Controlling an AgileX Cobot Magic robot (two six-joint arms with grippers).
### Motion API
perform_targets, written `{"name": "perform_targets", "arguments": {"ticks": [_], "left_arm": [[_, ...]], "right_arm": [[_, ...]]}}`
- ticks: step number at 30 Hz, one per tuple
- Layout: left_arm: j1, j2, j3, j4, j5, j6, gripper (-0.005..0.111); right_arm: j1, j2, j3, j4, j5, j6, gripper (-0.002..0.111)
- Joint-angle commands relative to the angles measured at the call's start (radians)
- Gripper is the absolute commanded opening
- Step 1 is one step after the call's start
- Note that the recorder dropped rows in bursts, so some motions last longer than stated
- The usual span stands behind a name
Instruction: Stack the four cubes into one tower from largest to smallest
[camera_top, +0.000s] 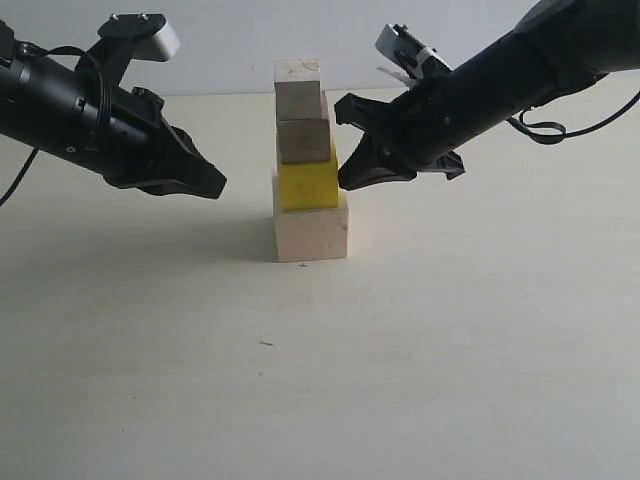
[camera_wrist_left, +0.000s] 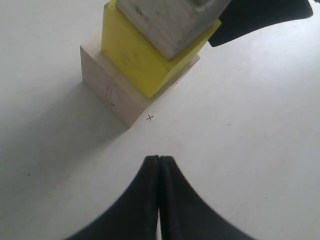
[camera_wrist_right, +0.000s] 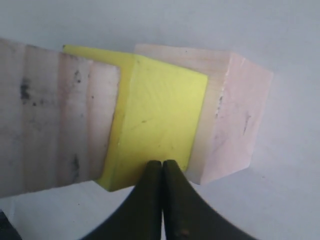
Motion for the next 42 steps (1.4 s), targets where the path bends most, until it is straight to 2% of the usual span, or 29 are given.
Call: {"name": "perform_targets", "arguments": {"ticks": [1,6,9,12,16,20,24,25,32,42], "left_arm": [[0.002,-0.001,0.002,-0.009,-0.004,0.000,0.000],[0.003,-0.001,0.002,-0.009,0.012,-0.007,0.000],[0.003,-0.015,0.002,0.001,0.011,-0.013,0.000],[0.024,-0.039,0.002,-0.002,-0.016,-0.017,0.000],[0.095,-0.077,0.016,-0.063,-0.040,-0.014,0.000],[0.115,-0.169,0.164,-0.384,-0.155,0.243,0.000],[0.115,-0.297,0.316,-0.738,-0.256,0.490,0.000],[0.115,-0.323,0.331,-0.779,-0.261,0.515,0.000],[0.115,-0.423,0.349,-0.780,-0.276,0.523,0.000],[0.115,-0.436,0.349,-0.780,-0.274,0.523,0.000]], "right_arm": [[-0.005,-0.002,0.001,-0.010,-0.034,-0.011,0.000],[-0.037,-0.019,0.001,-0.049,-0.047,-0.002,0.000],[-0.095,-0.068,0.011,-0.057,-0.059,-0.002,0.000],[-0.134,-0.176,0.113,-0.071,-0.216,-0.008,0.000],[-0.139,-0.390,0.321,-0.080,-0.434,-0.062,0.000],[-0.139,-0.679,0.538,-0.080,-0.614,-0.062,0.000],[-0.139,-0.887,0.605,-0.119,-0.618,-0.062,0.000],[-0.139,-0.922,0.605,-0.131,-0.608,-0.062,0.000],[-0.139,-1.125,0.605,-0.131,-0.590,-0.057,0.000],[-0.139,-1.278,0.605,-0.131,-0.592,-0.057,0.000]]}}
